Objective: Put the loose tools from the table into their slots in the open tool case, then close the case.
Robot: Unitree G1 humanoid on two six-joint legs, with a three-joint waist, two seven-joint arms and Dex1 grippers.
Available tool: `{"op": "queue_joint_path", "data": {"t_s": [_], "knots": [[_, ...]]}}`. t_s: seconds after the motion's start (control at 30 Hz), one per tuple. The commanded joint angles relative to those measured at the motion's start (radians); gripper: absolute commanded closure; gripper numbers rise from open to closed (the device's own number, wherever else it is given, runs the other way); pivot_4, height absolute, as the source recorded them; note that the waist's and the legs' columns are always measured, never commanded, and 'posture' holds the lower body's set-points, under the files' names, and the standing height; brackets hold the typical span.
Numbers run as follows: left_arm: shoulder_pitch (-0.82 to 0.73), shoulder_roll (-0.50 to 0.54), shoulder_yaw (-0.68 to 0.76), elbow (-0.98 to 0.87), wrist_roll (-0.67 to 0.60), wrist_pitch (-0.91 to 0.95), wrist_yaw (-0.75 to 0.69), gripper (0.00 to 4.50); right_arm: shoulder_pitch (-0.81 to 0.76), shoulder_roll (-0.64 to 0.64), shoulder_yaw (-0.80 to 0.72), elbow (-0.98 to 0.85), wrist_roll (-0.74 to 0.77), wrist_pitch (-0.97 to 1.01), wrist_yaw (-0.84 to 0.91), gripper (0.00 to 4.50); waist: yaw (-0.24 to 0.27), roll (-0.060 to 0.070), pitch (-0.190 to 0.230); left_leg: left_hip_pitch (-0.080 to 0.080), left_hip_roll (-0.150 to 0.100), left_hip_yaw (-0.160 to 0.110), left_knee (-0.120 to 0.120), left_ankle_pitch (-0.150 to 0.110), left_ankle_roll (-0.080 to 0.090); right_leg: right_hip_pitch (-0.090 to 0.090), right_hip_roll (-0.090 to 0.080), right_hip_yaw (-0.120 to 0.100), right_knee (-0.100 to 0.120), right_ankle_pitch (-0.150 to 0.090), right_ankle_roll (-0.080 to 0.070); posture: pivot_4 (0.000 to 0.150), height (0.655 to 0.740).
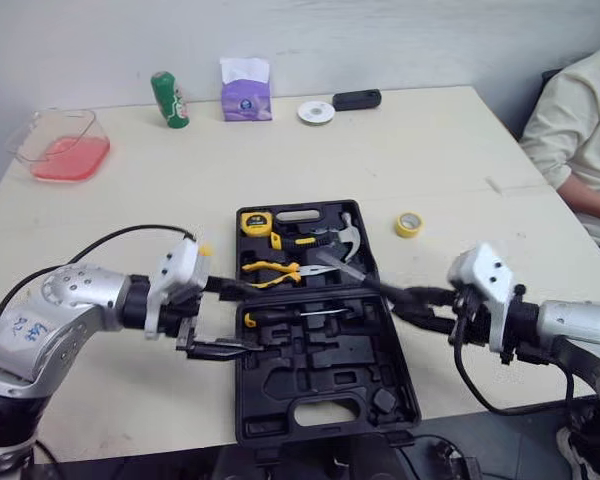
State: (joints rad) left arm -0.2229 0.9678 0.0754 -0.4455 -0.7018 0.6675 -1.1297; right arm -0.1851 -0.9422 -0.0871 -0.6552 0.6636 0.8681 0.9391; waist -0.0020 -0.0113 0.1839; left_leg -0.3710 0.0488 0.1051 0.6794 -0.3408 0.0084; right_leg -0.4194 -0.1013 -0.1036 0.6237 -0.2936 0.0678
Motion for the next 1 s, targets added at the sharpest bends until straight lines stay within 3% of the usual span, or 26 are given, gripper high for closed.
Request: {"op": "queue_joint_path", "data": {"t_s": [0.03,0.13,0.53,0.97,1.0], "knots": [[0.034,0.033,0.027,-0.053,0.042,-0.061,-0.024,0.0,-0.105,-0.029,0.167,0.04,-0.051,-0.068,0.138,3.53,0.005,-0.001,0.001,-0.001,0.0,-0.002,0.0,0.0,0.0,0.0,-0.001,-0.001,0.0,0.0,0.0,0.15,0.7244],[0.059,0.037,0.016,-0.049,0.081,-0.105,-0.028,0.0,-0.182,-0.038,0.283,0.088,-0.125,-0.107,0.188,3.53,0.003,0.0,0.001,-0.001,-0.002,-0.001,0.001,0.0,-0.001,0.0,-0.007,-0.003,0.0,0.0,0.0,0.15,0.7244],[0.075,0.021,0.015,-0.048,0.099,-0.144,-0.015,0.0,-0.298,-0.037,0.41,0.254,-0.309,-0.254,0.279,3.53,0.0,0.0,0.001,-0.002,-0.002,0.001,0.002,0.001,-0.003,0.0,-0.008,-0.004,-0.001,0.0,0.001,0.15,0.7244],[0.025,-0.015,-0.02,-0.045,0.108,-0.139,0.0,0.0,-0.316,0.005,0.403,0.294,-0.353,-0.263,0.278,3.53,0.0,0.0,0.001,-0.001,-0.002,0.003,0.002,0.002,-0.004,0.0,-0.008,-0.004,0.002,0.0,0.001,0.15,0.7244],[0.022,-0.017,-0.023,-0.046,0.108,-0.138,0.002,0.0,-0.318,0.003,0.396,0.284,-0.34,-0.249,0.284,3.03,0.0,0.0,0.001,-0.001,-0.002,0.003,0.002,0.002,-0.004,0.0,-0.008,-0.004,0.002,0.0,0.001,0.15,0.7244]]}}
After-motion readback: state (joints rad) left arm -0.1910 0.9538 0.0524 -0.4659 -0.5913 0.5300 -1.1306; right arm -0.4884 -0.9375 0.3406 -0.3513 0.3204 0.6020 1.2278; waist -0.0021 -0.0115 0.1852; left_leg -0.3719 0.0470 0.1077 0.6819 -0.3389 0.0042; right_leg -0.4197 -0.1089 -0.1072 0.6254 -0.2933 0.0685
